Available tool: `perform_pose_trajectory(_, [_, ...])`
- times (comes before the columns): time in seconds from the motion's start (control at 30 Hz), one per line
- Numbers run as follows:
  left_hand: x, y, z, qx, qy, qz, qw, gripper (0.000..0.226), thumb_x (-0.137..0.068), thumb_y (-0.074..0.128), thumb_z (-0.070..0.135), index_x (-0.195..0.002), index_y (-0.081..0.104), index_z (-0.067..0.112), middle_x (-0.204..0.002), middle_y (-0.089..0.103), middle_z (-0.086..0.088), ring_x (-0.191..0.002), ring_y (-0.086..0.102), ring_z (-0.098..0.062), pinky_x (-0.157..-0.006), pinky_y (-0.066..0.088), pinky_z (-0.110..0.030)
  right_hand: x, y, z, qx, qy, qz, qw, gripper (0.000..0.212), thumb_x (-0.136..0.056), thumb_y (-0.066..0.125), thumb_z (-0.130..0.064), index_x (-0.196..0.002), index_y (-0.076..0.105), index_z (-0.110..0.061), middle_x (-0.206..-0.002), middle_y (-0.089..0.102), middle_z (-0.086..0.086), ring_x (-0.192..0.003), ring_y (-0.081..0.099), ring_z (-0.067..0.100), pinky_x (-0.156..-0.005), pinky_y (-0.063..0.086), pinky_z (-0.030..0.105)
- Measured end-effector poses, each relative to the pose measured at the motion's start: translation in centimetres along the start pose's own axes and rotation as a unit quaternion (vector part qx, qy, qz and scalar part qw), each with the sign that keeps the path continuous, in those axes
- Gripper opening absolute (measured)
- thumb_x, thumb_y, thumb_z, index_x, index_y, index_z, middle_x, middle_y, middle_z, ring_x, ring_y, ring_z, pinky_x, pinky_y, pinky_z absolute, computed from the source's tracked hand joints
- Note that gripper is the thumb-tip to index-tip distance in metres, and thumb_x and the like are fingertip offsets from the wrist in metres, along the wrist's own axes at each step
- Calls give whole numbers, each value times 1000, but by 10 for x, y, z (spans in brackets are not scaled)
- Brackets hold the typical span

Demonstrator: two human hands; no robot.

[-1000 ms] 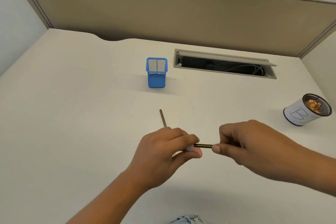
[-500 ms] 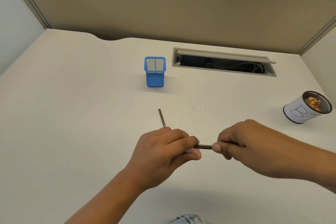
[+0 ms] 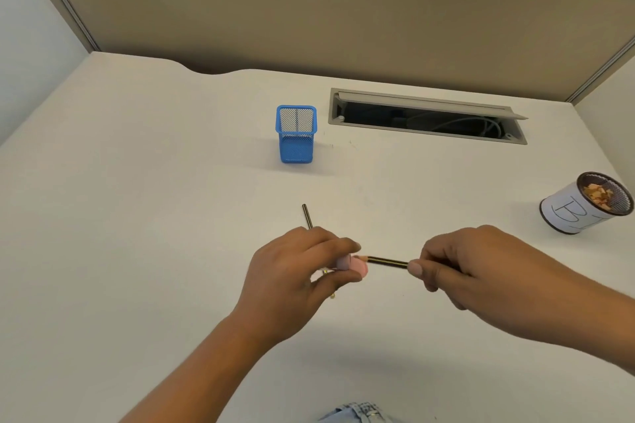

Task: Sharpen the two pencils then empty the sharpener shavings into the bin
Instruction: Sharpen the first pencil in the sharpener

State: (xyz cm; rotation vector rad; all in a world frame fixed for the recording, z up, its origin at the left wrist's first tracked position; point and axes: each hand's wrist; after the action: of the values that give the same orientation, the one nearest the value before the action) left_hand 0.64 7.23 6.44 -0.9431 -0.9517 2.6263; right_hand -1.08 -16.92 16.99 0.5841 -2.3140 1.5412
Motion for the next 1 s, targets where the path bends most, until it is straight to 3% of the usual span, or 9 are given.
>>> perform_pose_trajectory(0.2, [5,4,-5,135,-158,17,978,23,-85,67,44,-108,64,38,-91,66,21,-87,64,-8,-73,53,-24,-4,6,8,-69,-14,34,997,34,-88,43,-67,-78,61,-39,-70,70,-5,-40,43,4,-40,36,16])
perform_pose_trajectory(0.37, [4,10,-2,246,-231,48,940,32,-89,71,26,-113,60,45,-95,66,24,-83,61,2,-75,44,-4,-9,16,8,-135,-14,59,989,31,-88,48,-61,-78,62,-36,-67,70,-10,-41,46,3,-42,38,15])
perform_pose_trajectory(0.43, [6,12,-2,256,-251,51,932,32,-90,67,30,-118,58,43,-97,65,24,-84,60,4,-77,43,-4,-15,23,10,-163,-10,83,983,25,-91,52,-54,-77,63,-36,-70,72,-14,-43,48,5,-42,38,16])
perform_pose_trajectory(0.57, [15,19,-6,260,-294,71,917,18,-90,68,32,-106,64,39,-103,66,17,-94,62,0,-79,44,-5,-38,43,22,-243,18,151,958,18,-93,62,-35,-77,69,-34,-74,71,-18,-60,61,17,-44,42,12])
perform_pose_trajectory(0.63, [18,24,-7,248,-301,82,917,18,-88,70,30,-102,66,40,-106,62,12,-100,62,-5,-79,43,-5,-55,56,30,-260,33,185,947,16,-91,66,-28,-76,72,-31,-71,68,-27,-57,60,9,-45,41,9])
perform_pose_trajectory(0.73, [25,32,-8,252,-332,79,905,21,-84,75,30,-100,70,43,-104,63,15,-105,59,-8,-80,43,-6,-83,78,38,-240,52,207,947,15,-88,72,-22,-75,72,-30,-63,68,-19,-63,63,-4,-52,42,6])
perform_pose_trajectory(0.8, [31,38,-8,234,-346,66,906,26,-80,78,29,-100,71,44,-103,67,19,-109,55,-8,-82,40,-5,-101,93,44,-222,71,214,949,13,-86,74,-22,-78,72,-32,-69,70,-17,-67,65,0,-57,44,9])
perform_pose_trajectory(0.87, [36,44,-7,216,-349,56,910,28,-77,81,28,-99,73,43,-102,70,21,-108,54,-6,-82,37,-3,-118,104,49,-209,100,222,947,6,-85,75,-25,-86,73,-30,-70,70,-16,-72,66,5,-63,48,21])
perform_pose_trajectory(1.0, [44,51,-5,231,-376,53,896,32,-76,84,20,-99,74,40,-99,72,20,-96,59,-4,-74,38,-3,-142,119,55,-194,133,226,945,3,-85,71,-25,-87,71,-28,-75,68,-16,-77,67,16,-62,45,24])
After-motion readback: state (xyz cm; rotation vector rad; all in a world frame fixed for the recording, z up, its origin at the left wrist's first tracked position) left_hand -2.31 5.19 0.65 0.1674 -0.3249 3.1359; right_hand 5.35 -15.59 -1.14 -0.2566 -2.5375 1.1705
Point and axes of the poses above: each hand's wrist, its own x-axis away from the middle knuckle, its own y-axis out of the palm, z = x × y
